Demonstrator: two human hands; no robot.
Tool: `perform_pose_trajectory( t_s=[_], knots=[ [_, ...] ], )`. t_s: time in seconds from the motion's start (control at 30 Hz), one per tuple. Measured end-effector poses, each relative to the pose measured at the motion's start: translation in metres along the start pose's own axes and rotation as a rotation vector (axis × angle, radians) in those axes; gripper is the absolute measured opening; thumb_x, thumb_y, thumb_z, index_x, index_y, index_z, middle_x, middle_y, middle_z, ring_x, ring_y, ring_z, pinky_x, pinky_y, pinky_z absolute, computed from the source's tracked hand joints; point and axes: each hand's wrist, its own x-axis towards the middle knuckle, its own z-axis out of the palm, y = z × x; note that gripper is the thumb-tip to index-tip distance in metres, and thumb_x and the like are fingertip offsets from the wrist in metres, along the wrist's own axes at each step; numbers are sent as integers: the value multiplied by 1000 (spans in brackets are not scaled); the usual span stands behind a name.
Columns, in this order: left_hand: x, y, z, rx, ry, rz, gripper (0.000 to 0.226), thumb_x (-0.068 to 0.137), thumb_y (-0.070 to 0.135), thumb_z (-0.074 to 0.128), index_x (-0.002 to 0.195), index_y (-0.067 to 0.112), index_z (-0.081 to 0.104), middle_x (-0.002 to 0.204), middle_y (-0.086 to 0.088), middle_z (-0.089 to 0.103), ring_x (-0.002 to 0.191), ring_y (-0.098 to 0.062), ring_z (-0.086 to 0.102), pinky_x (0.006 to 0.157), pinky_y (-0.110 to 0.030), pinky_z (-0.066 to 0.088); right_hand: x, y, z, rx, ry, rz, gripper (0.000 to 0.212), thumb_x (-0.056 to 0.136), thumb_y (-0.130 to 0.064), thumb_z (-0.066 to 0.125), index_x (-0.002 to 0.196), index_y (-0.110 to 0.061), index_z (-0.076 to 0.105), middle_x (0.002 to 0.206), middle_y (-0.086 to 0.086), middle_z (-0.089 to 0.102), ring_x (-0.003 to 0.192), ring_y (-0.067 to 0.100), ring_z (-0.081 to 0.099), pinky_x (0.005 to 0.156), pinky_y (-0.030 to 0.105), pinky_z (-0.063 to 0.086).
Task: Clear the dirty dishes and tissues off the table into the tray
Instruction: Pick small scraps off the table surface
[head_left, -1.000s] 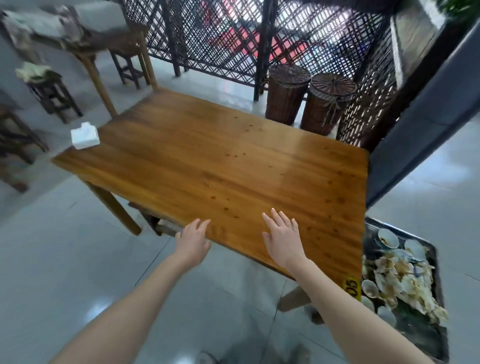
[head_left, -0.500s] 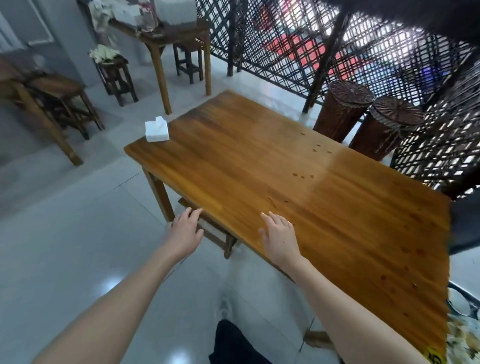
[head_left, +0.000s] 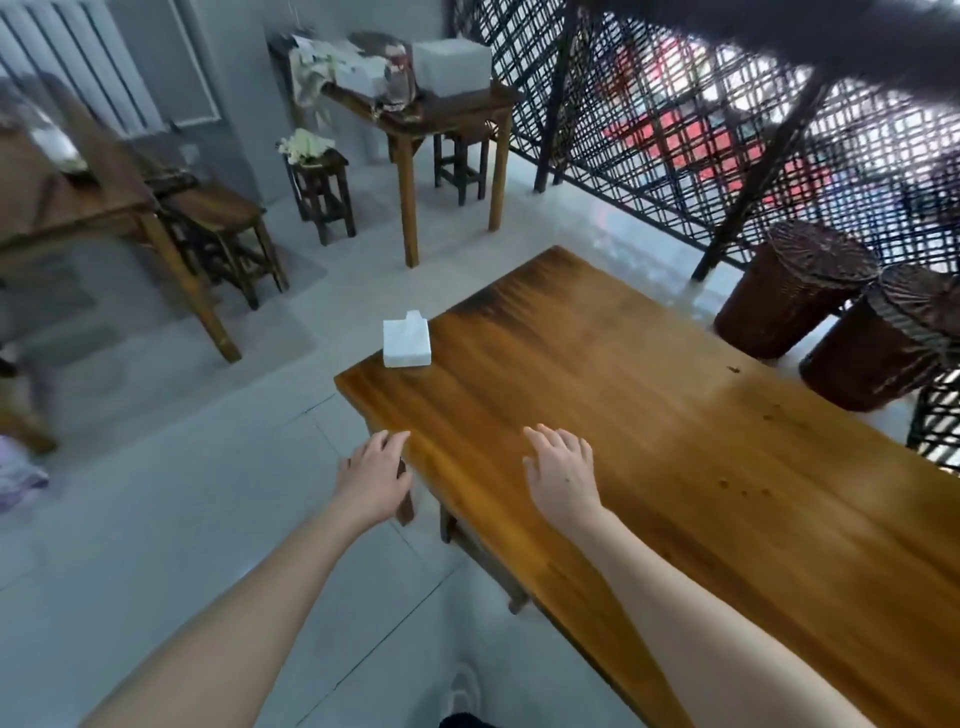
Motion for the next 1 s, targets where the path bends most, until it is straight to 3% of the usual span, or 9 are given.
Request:
perform_pose_trajectory(
  t_s=[0.43,0.67,1.0],
  knots=[
    [157,-56,-54,-19,-73,34,62,100,33,43,154,23,12,160,-5,16,146,-27,19,117,-50,23,154,-61,42,-4,-52,58,41,100,-25,44,141,-22,44,148,1,42,142,25,28,117,50,14],
    [249,-99,-76,67,-140,145,69,97,32,49,153,25,10,158,-6,17,143,-30,23,113,-49,23,226,-104,71,-68,-110,125,43,99,-28,44,143,-27,40,154,-1,31,145,24,17,116,53,4],
    [344,-140,-88,140,-304,235,83,94,43,52,154,24,-2,162,-6,5,146,-29,14,114,-50,19,322,-145,100,-3,-143,354,45,96,-36,51,140,-25,43,151,1,37,144,24,22,116,52,4]
  ],
)
